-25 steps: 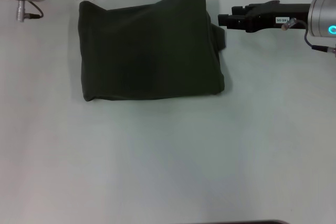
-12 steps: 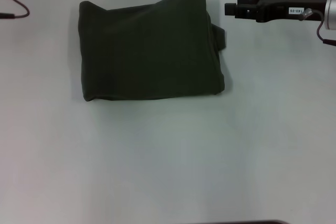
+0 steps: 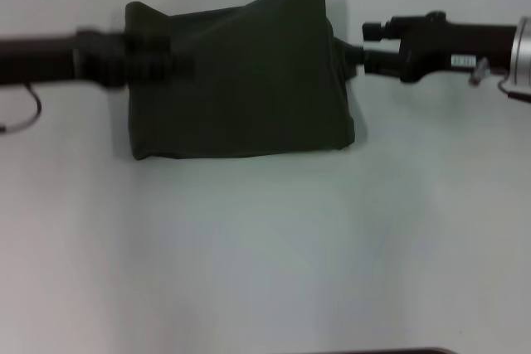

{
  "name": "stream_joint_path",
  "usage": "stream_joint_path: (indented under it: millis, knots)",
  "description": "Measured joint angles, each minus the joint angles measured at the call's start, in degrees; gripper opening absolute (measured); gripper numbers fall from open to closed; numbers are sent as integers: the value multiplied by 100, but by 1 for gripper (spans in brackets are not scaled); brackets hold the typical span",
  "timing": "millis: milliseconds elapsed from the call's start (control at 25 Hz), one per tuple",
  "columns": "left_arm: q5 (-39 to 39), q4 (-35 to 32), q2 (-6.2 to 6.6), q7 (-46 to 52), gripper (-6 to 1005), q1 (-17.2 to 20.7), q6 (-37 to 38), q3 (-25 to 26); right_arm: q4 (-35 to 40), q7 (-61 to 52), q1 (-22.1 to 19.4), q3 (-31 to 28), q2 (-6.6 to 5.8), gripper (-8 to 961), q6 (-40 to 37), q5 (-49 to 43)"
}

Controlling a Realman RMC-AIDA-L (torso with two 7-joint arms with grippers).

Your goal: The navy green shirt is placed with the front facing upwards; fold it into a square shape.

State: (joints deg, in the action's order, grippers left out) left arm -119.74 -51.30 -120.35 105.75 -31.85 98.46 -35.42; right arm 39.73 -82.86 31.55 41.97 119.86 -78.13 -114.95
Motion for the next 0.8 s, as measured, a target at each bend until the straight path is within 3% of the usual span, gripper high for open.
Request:
stream_joint_path:
  millis: [80,200,320,520,800]
  knots:
    - [16,191,-36,-336,706,218,369,41,-194,746,-206,15,15,529,-368,209]
    - [188,169,-271,-1102,706,708,651,75,-615,1672,-599,-43,-4,529,-1022,702]
    - [401,147,-378,-1657,706,981,640,77,-800,2102,-891,-53,-12,528,-1426,1037]
    - [546,323,-363,-1942,706,1001,518,100,-764,2029,-1146,-140,-27,528,-1702,1162]
    - [763,668,-362,-2219,706,915,425,227,-826,1749,-1130,-233,-13,530,-1694,1195]
